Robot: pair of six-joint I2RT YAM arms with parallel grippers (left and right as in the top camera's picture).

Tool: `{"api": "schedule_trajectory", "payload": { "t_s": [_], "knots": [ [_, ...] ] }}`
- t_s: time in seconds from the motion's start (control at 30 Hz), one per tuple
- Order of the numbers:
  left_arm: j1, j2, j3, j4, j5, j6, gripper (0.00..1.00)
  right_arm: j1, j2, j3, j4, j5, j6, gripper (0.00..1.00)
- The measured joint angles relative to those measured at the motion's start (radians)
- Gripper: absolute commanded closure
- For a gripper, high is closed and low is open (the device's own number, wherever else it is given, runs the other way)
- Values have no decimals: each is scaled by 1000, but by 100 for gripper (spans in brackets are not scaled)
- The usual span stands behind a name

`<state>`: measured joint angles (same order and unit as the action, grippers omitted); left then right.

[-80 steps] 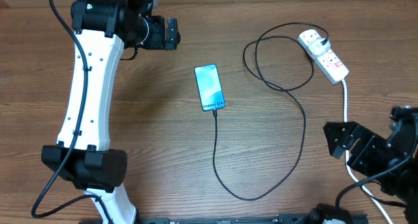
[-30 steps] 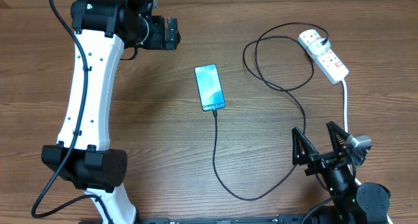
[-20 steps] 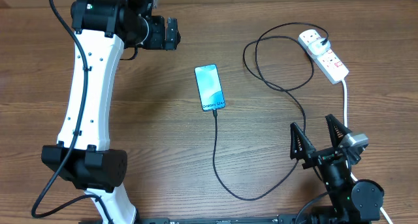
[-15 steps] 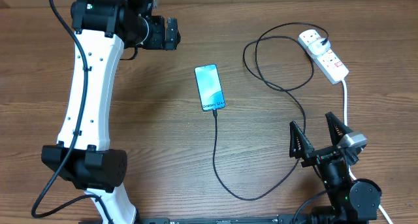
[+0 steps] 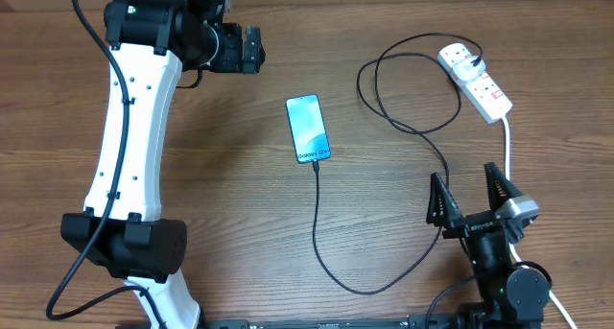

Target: Plug charger to phone and switch on socket

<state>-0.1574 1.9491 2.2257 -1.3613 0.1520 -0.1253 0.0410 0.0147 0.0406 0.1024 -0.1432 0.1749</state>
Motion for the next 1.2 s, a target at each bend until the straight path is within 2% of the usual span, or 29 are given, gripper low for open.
{"api": "schedule_trajectory", "payload": {
  "t_s": [0.3,0.57,0.83,1.2],
  "knots": [
    [0,0,0,0,0,0,0,0,0,-22,29,14,-18,0],
    [0,0,0,0,0,0,0,0,-3,-22,-179,13,-70,0],
    [0,0,0,0,0,0,0,0,-3,-22,-182,17,-174,0],
    [0,0,0,0,0,0,0,0,-3,-22,-185,29,-187,0]
  ]
}}
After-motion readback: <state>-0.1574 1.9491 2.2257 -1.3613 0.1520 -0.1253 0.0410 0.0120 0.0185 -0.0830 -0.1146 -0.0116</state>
